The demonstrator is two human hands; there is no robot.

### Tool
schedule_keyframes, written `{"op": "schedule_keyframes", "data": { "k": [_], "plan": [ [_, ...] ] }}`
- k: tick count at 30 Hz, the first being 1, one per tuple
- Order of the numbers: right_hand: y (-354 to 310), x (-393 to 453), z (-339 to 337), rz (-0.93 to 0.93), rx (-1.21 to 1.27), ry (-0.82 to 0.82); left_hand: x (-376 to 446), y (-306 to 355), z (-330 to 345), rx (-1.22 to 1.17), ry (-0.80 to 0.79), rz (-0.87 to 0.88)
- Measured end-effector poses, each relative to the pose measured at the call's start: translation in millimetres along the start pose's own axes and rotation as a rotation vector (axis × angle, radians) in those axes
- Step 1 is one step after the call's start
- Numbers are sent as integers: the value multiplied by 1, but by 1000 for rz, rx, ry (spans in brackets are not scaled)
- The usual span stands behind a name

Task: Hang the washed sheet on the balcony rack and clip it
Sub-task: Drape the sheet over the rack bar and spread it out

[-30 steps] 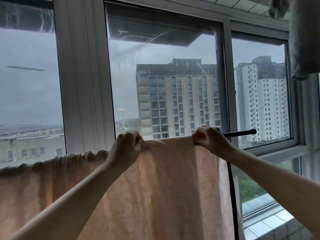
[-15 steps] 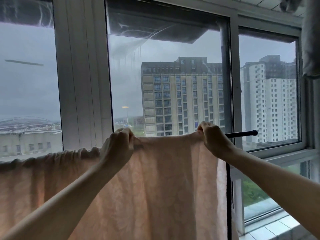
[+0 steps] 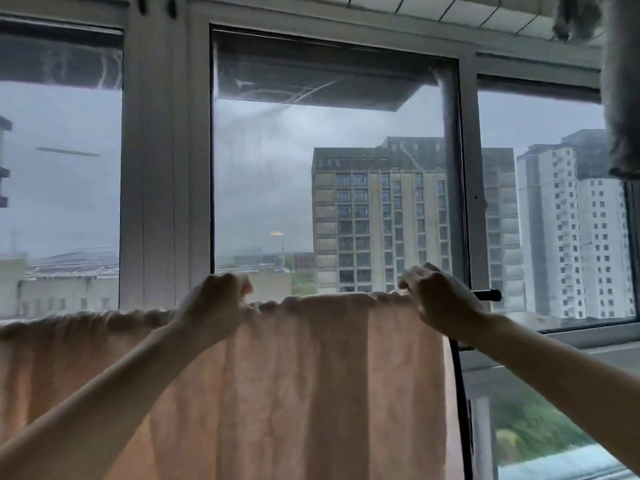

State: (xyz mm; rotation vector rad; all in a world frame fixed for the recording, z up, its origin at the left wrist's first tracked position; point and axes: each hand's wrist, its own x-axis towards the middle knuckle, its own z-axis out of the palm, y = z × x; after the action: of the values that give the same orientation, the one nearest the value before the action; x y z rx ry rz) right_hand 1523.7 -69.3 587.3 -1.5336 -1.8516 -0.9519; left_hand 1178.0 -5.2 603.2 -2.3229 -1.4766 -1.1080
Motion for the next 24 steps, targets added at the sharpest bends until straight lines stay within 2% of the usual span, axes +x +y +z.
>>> {"op": "schedule_keyframes", "data": {
  "k": [3, 6, 13, 19, 22, 24],
  "plan": [
    [-22, 5, 0, -102, 201, -18, -4, 34, 15, -96, -10, 148],
    [-28, 10, 12, -100, 266, -51, -5, 53, 29, -103, 40, 239],
    [-37, 20, 13, -18, 468, 41, -8, 44, 25, -107, 168, 218],
    [-13, 26, 14, 55, 391, 122, -9, 13, 18, 7, 319, 102],
    [11, 12, 8, 43, 205, 142, -17, -1, 8, 59, 344, -4],
    [14, 3, 4, 3, 124, 135, -24, 6, 8, 79, 331, 8]
  ]
}}
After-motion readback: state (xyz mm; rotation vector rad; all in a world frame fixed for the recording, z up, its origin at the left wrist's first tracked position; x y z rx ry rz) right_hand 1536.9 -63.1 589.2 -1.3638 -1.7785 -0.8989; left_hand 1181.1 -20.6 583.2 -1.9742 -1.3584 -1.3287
